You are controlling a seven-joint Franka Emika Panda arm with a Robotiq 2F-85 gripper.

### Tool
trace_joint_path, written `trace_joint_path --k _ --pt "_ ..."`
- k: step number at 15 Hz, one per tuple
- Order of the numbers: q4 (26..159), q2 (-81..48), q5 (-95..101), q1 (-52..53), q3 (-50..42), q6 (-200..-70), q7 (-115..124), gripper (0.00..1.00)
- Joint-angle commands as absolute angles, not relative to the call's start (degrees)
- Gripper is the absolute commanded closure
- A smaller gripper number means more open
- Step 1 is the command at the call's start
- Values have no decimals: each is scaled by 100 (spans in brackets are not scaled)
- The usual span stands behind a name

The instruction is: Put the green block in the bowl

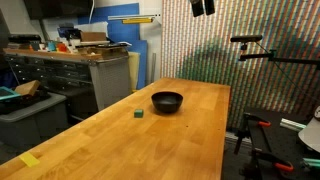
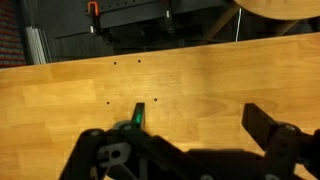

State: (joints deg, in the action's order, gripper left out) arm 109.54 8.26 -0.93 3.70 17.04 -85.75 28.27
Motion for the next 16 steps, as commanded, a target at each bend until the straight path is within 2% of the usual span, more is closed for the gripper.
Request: trace_joint_path --k 1,16 --pt "10931 814 -70 556 1533 -8567 2849 0" --pt "10915 721 -85 584 1482 -8712 2834 0"
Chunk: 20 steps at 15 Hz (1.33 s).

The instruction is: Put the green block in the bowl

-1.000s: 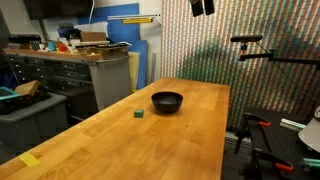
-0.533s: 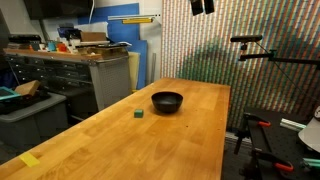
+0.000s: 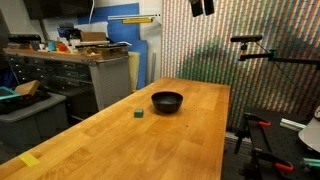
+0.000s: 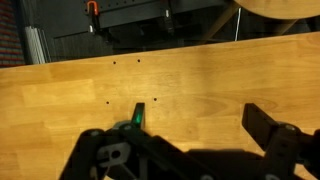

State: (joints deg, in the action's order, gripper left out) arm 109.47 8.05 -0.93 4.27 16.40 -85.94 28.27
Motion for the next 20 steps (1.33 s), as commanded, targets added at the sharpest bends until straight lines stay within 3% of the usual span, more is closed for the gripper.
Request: trace_joint_path --k 1,20 --pt "10912 684 -99 591 1464 -8777 2831 0" --pt "10967 -851 937 878 1119 -11400 1443 0"
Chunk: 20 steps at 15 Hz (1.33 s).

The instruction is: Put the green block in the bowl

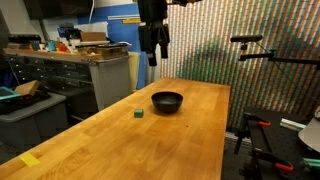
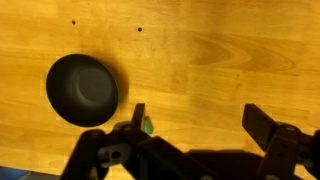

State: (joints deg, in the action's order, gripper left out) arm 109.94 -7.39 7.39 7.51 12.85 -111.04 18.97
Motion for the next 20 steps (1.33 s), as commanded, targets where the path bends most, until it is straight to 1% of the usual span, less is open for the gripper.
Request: trace_joint_path --k 1,7,12,20 --pt "10974 -903 941 866 1096 -11522 1282 0" --pt "10799 -1372 853 780 859 -12052 643 0" --pt "10484 -1909 891 816 678 -12202 605 0" --pt "10133 -2615 892 874 615 -12938 500 0"
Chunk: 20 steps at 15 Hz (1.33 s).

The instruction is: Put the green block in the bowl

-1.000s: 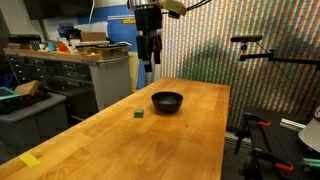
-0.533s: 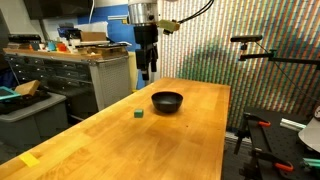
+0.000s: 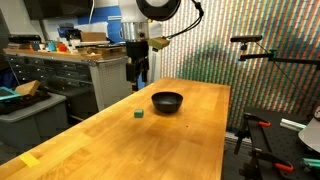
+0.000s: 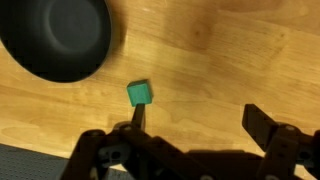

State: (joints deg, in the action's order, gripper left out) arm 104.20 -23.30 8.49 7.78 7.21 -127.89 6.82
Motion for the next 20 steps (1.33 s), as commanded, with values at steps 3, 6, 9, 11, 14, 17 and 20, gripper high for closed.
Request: trace_joint_path --k 3,6,9,11,14,17,20 --pt "10058 -2851 942 868 559 -13037 355 0" --pt "9953 -3119 939 838 490 -13087 191 0" --pt "9848 -3339 937 841 423 -13174 90 0" --pt "9770 -3475 933 856 394 -13280 88 0" --pt "9671 -3653 1026 913 346 -13436 75 0" --pt "9621 -3806 1224 973 282 -13600 40 0" --pt "9554 -3971 1366 1009 236 -13662 22 0"
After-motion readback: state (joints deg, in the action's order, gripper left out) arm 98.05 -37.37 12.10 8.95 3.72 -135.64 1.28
